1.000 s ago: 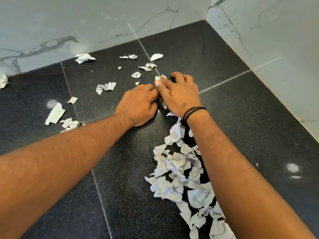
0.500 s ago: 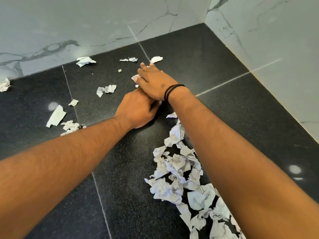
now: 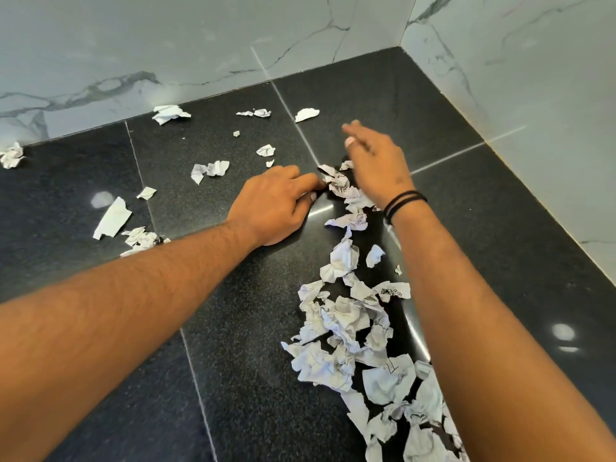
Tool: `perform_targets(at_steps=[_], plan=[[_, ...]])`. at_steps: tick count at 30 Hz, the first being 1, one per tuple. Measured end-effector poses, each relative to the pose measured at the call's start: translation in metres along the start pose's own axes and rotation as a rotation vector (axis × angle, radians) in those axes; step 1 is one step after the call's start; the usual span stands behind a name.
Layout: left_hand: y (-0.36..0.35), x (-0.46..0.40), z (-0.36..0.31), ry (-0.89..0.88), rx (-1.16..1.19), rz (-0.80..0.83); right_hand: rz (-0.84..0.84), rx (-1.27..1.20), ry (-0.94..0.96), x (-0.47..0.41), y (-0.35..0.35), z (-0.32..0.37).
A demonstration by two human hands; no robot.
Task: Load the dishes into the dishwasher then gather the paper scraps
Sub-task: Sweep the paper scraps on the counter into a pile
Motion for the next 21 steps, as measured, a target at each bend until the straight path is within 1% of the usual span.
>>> perform_targets(at_steps=[1, 2, 3, 4, 6, 9, 12, 15, 16, 17, 19, 20, 21], plan=[[0.000, 0.000, 0.000, -0.002, 0.008, 0.001, 0.017, -0.129, -0.100, -0.008, 0.002, -0.011], [0.000, 0.001, -0.001, -0.008, 0.012, 0.000, 0.053, -0.161, -0.177, -0.014, -0.001, -0.021], [0.001, 0.001, -0.002, -0.010, 0.014, 0.003, 0.101, -0.074, -0.226, -0.018, -0.006, -0.026], [0.001, 0.001, -0.002, -0.012, 0.009, 0.008, 0.150, 0.066, -0.248, -0.021, -0.012, -0.030], [0.002, 0.001, -0.002, -0.008, -0.003, 0.011, 0.198, 0.294, -0.244, -0.020, -0.022, -0.028], [0.004, 0.004, -0.006, -0.016, -0.012, -0.001, 0.149, 0.530, -0.197, -0.015, -0.027, -0.025], [0.013, 0.009, -0.008, 0.002, -0.023, -0.049, 0.184, 0.540, -0.215, -0.014, -0.026, -0.025], [0.023, 0.024, 0.001, 0.006, -0.091, -0.077, 0.206, 0.542, -0.223, -0.013, -0.024, -0.021], [0.026, 0.031, 0.012, 0.040, -0.085, -0.087, 0.218, 0.547, -0.227, -0.013, -0.023, -0.021], [0.030, 0.039, 0.028, 0.114, -0.051, -0.086, 0.231, 0.553, -0.234, -0.014, -0.022, -0.022], [0.030, 0.060, 0.064, 0.307, 0.029, -0.080, 0.248, 0.559, -0.235, -0.013, -0.022, -0.021], [0.027, 0.068, 0.077, 0.362, 0.041, -0.082, 0.248, 0.561, -0.235, -0.013, -0.022, -0.020], [0.023, 0.073, 0.084, 0.375, 0.028, -0.075, 0.250, 0.556, -0.238, -0.013, -0.023, -0.021]])
Point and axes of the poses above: each hand's wrist, its own x-axis away from the middle knuckle, its own y-axis out of the back of the hand, z = x × y, the point moved 7 cm from there along -x, towards the middle knuckle, and after that the axes turned 10 degrees about -x, right-handed, at the moved point
